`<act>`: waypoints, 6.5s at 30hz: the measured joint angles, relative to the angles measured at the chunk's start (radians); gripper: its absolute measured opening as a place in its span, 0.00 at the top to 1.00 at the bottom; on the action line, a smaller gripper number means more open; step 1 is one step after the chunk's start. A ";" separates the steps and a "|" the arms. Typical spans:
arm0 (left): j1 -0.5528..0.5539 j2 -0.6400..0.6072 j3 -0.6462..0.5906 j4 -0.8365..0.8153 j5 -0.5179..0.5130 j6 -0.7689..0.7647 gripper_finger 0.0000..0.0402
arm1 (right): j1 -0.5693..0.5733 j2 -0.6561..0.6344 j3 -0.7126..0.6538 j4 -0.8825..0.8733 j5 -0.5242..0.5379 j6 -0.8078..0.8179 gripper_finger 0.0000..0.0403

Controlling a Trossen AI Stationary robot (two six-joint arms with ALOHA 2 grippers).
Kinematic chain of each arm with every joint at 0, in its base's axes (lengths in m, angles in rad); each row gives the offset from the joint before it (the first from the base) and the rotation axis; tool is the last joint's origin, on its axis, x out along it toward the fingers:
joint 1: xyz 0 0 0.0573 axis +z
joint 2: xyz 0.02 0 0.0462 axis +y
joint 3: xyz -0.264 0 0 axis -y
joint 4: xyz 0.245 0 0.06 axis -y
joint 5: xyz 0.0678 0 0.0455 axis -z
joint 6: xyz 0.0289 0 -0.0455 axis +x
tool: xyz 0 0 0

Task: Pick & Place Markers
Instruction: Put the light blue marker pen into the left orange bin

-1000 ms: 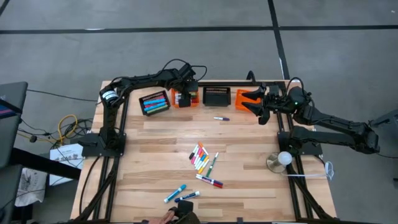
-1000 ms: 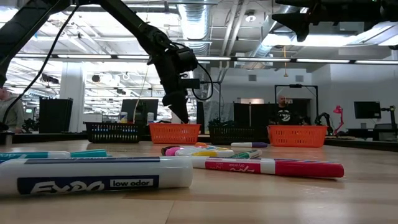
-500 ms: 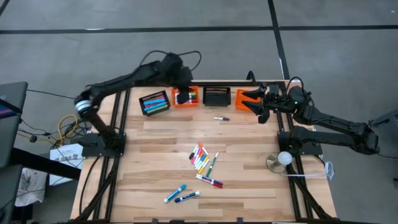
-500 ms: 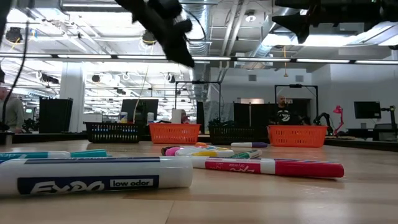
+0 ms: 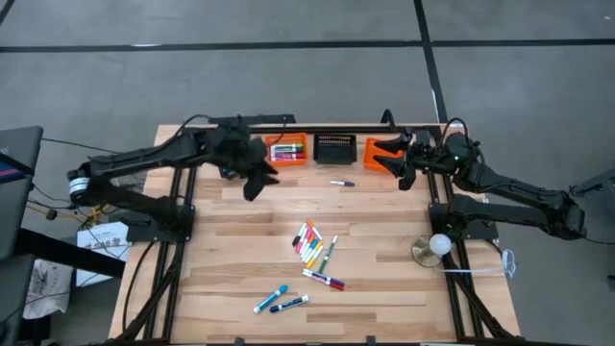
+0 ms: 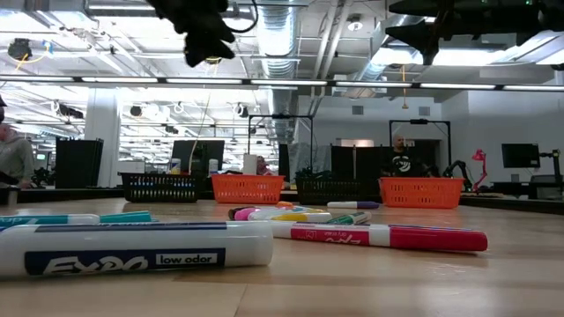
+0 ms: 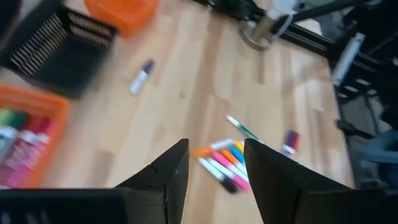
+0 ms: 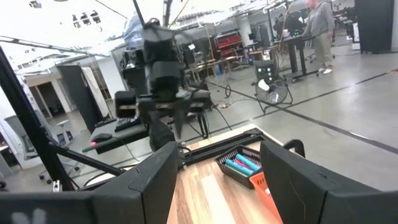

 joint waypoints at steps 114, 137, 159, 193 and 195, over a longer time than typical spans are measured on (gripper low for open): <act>-0.869 0.666 -0.048 0.126 -0.299 -0.936 0.64 | 0.005 0.000 0.000 -0.125 0.000 0.034 0.46; -0.818 0.666 -0.050 0.026 -0.283 -0.629 0.64 | 0.005 0.000 0.000 -0.136 0.000 0.053 0.46; -0.790 0.575 -0.067 -0.079 -0.336 -0.616 0.86 | 0.005 0.000 0.000 -0.136 0.000 0.053 0.46; -0.121 -0.141 -0.056 0.569 0.376 -0.074 0.86 | 0.002 0.000 0.000 -0.136 0.001 0.052 0.46; -0.115 -0.140 -0.056 0.606 0.426 -0.075 0.86 | 0.002 0.000 0.000 -0.136 0.001 0.051 0.46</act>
